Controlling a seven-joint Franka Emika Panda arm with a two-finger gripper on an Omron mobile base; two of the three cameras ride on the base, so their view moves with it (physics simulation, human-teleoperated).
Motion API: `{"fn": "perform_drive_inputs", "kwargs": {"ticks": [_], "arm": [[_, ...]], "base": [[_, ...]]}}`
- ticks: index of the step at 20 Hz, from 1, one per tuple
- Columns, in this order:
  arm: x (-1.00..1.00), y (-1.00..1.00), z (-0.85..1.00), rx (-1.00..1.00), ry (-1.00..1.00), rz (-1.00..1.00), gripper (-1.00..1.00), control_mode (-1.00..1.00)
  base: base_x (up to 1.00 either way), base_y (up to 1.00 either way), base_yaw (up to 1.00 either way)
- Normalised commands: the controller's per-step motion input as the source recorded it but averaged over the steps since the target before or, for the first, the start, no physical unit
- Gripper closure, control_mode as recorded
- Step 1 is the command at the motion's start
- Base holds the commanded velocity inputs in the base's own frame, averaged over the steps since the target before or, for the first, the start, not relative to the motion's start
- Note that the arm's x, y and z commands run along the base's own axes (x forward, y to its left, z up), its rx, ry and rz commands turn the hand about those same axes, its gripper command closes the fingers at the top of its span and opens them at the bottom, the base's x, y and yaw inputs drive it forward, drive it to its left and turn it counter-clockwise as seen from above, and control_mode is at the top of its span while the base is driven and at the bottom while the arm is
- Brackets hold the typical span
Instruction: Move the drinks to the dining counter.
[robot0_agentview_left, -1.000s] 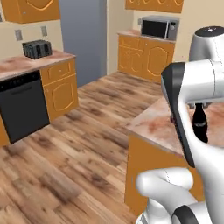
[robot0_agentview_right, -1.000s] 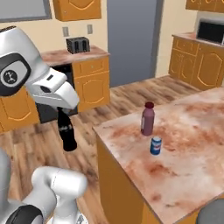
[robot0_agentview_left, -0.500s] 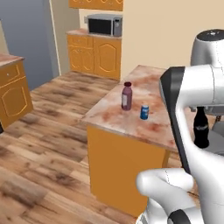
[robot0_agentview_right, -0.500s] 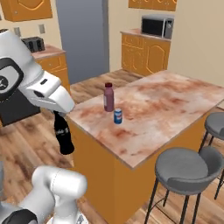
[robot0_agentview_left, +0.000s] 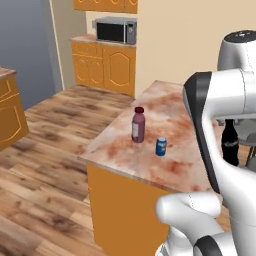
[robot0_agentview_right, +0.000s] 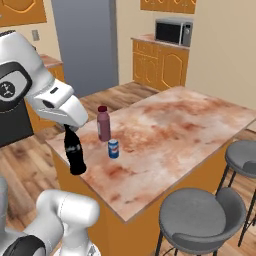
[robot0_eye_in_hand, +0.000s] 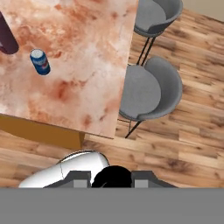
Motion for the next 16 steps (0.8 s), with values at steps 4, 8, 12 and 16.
{"fn": "perform_drive_inputs", "kwargs": {"ticks": [4, 8, 12, 16], "arm": [[0.00, 0.00, 0.00, 0.00, 0.00, 0.00, 1.00, 1.00], [0.00, 0.00, 0.00, 0.00, 0.00, 0.00, 1.00, 1.00], [0.00, 0.00, 0.00, 0.00, 0.00, 0.00, 1.00, 1.00], [0.00, 0.00, 0.00, 0.00, 0.00, 0.00, 1.00, 1.00]], "base": [[0.85, -0.51, -0.03], [0.72, -0.21, -0.32], [0.51, -0.13, -0.20], [0.28, -0.38, 0.12]]}}
